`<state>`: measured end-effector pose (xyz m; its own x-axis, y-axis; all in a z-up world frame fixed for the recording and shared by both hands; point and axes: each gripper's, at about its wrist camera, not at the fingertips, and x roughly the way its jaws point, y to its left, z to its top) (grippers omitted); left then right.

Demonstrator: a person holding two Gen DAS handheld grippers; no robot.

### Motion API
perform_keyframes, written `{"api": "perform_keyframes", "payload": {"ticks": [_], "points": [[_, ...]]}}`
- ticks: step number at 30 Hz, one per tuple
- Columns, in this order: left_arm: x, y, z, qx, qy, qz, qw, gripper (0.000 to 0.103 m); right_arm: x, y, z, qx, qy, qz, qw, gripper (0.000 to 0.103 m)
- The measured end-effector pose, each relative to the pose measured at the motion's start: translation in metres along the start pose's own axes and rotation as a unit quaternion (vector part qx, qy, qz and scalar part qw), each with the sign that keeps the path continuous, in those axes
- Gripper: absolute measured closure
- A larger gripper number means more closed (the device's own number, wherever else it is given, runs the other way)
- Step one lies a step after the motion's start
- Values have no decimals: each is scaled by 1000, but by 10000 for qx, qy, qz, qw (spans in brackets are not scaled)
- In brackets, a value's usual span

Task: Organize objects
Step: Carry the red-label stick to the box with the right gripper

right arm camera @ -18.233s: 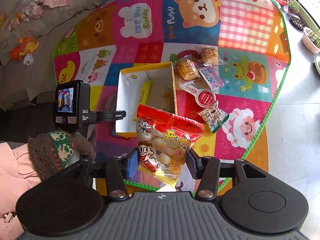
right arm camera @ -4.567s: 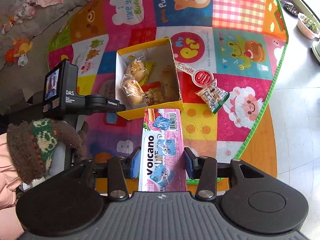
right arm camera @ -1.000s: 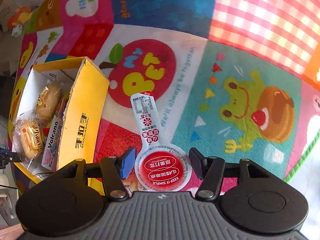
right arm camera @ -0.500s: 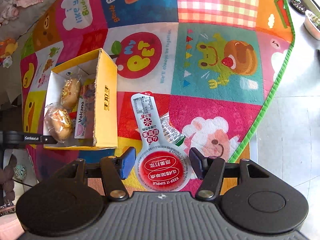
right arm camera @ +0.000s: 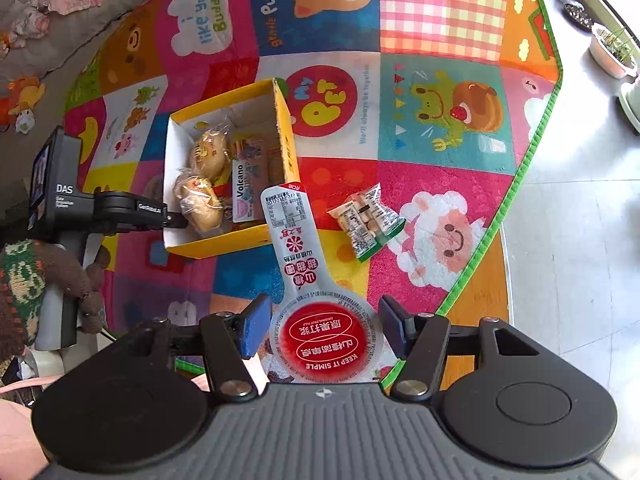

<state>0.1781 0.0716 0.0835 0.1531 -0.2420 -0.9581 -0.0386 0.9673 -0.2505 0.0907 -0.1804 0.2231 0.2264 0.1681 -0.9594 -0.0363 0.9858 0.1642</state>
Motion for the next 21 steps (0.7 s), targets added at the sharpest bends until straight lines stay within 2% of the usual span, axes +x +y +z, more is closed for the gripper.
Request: {"api": "perform_keyframes", "payload": {"ticks": [11,17,21], "points": [[-5,1,-10,378,-88,-183,9991,93,-29,54,-17,-171,-178,-78,9997,44],[-7,-3,-11,572,-130,-72,9983,93,-38,66,-22,-244,-229,-215,9992,44],[-11,1,-10,518,-134,-112,9985,93,-42,68,-21,-233,-284,-253,9990,44]]}}
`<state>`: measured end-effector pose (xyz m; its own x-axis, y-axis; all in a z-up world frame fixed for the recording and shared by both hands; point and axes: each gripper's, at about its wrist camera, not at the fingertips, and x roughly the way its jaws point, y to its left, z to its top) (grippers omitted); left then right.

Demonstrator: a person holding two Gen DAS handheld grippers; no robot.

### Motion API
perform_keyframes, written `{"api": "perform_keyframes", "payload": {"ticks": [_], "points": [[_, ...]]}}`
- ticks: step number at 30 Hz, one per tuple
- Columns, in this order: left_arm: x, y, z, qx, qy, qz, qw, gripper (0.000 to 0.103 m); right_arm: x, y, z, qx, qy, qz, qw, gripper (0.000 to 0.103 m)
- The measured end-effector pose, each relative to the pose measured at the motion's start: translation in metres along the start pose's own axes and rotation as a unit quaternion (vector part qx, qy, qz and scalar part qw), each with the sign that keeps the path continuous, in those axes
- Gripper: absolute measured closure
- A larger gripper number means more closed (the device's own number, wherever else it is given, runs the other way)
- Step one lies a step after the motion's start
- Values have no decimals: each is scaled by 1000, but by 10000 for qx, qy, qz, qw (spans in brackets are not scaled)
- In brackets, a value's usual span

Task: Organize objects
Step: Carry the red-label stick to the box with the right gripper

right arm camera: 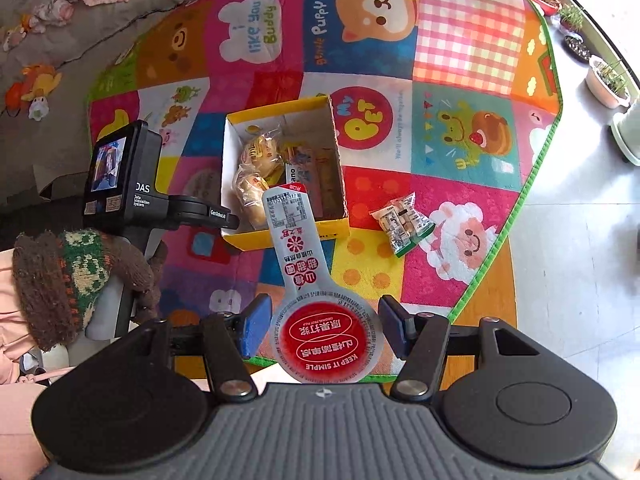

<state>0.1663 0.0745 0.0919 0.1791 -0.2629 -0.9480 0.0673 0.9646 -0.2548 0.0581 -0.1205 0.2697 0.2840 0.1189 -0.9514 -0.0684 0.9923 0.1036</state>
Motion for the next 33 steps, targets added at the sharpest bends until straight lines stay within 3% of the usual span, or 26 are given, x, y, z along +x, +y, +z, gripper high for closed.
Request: {"api": "perform_keyframes", "payload": {"ticks": [20,28,33], "points": [[-1,3,-3,-55,-58,66,9999,93,31,15,14,-470,444,206,9977,44],[2,4,-3,-186,-30,71,9998,93,55,19,40,-653,603,269,9957,44],[3,5,-3,-248,-13,63,9997,93,81,18,74,-386,591,341,9969,44]]}}
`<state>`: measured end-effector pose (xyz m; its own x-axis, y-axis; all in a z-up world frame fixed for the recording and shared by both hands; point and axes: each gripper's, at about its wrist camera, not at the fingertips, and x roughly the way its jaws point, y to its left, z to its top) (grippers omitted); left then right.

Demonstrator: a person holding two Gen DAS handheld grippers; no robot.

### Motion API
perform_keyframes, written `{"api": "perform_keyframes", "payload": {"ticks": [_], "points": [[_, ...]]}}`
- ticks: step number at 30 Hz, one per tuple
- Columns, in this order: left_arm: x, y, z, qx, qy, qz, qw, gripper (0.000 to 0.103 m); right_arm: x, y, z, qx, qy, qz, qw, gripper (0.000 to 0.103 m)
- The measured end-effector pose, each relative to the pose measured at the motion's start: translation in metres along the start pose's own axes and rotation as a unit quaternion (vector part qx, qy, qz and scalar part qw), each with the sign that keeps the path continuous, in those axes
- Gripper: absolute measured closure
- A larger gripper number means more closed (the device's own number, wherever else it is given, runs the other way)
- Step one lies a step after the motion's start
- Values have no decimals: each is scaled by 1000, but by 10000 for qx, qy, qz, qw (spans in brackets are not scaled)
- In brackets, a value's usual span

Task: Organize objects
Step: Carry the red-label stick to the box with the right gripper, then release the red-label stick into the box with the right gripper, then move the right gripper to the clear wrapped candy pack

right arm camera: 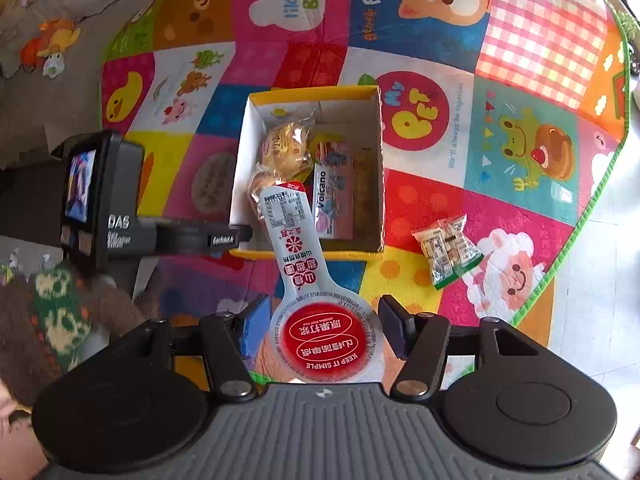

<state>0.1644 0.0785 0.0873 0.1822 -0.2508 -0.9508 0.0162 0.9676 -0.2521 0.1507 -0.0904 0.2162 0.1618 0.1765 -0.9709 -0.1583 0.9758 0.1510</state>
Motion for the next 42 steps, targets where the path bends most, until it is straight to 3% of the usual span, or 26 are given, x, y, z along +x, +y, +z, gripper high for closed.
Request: {"api": "perform_keyframes", "payload": {"ticks": [4,5,6,7,11,14,18,23,27,32,42], "points": [[0,0,0,-20,19,31,10000,93,13,-6,34,439,-301,291,9982,44],[0,-1,0,-23,27,39,10000,93,15,-8,40,526,-392,388,9971,42],[1,-1,1,-23,38,48,10000,93,17,-10,45,584,-413,458,9964,33],[1,-1,1,-20,50,60,10000,93,18,-12,48,608,-443,527,9958,27],[2,-4,3,-6,103,114,9999,93,19,-32,46,628,-487,546,9953,27],[4,-5,4,-11,164,158,9997,93,20,-64,33,692,-483,259,9961,27],[7,-7,3,-94,197,257,9994,93,28,-110,4,458,-358,-429,9974,27],[8,-8,2,-228,230,408,9986,93,51,-145,-29,3,48,-747,9972,27],[7,-15,3,-204,309,617,9974,93,78,-141,-33,-719,175,-824,9938,27],[1,-23,1,-164,382,830,9957,93,113,-123,-19,-1377,295,-589,9883,23],[-4,-31,3,-326,464,1116,9921,93,166,-114,17,-1618,447,-238,9855,22]]}}
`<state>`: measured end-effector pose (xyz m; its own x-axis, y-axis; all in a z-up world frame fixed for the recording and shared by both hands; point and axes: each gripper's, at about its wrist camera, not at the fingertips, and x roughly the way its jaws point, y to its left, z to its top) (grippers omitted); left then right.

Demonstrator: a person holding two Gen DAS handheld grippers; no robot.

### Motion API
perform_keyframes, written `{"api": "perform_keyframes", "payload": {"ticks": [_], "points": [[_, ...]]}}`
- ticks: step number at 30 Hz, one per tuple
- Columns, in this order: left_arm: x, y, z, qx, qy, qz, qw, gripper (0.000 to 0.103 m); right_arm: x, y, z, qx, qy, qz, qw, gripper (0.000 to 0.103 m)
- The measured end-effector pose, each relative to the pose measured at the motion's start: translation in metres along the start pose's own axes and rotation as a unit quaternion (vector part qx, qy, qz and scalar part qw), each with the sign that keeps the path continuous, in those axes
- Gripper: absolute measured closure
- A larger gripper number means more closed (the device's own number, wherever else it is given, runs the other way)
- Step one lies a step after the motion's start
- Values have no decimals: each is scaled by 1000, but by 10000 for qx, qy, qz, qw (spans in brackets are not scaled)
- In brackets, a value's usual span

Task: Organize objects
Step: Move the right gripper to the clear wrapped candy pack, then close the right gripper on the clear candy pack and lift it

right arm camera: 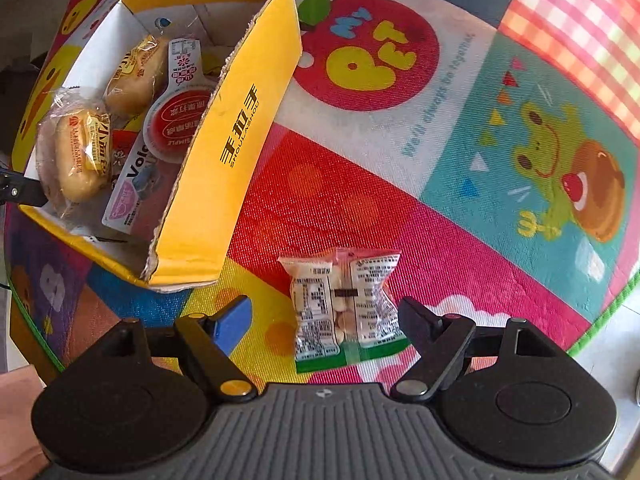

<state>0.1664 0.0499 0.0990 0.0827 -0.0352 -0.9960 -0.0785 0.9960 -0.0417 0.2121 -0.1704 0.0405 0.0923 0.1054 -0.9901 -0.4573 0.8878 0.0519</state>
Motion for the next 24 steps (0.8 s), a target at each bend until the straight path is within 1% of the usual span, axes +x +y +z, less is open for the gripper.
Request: {"api": "perform_keyframes", "payload": {"ticks": [3,4,6,7,8,9,10,11,14,17,20,24], "points": [[-2,0,-2,-41,-4,12,10000,93,17,-1,3,-134,183,-83,9997,22],[-3,1,-3,-68,-18,17,10000,93,18,0,3,-193,166,-26,9997,16],[-3,1,-4,-107,-24,21,9999,93,18,5,2,-327,167,-46,9993,16],[-4,0,-4,-100,-31,26,9999,93,18,7,0,-448,158,-119,9988,21],[-4,0,-4,-88,-30,30,10000,93,17,9,-2,-564,145,-172,9982,24],[-3,1,-3,-77,-18,25,10000,93,14,11,-4,-641,141,-154,9977,35],[-2,1,-3,-61,-6,19,10000,93,11,11,-5,-662,149,-163,9976,42],[-1,0,-2,-36,2,20,10000,93,8,11,-7,-626,179,-142,9978,43],[3,-1,-1,64,49,22,10000,93,-6,9,-16,-412,144,-254,9987,45],[7,-4,-1,189,78,-38,9998,93,-27,2,-25,105,71,-219,9997,46],[10,-4,0,313,96,-64,9994,93,-60,-1,-39,670,-63,-106,9977,46],[11,2,2,404,8,-221,9989,94,-108,-3,-55,1119,-246,8,9934,46]]}}
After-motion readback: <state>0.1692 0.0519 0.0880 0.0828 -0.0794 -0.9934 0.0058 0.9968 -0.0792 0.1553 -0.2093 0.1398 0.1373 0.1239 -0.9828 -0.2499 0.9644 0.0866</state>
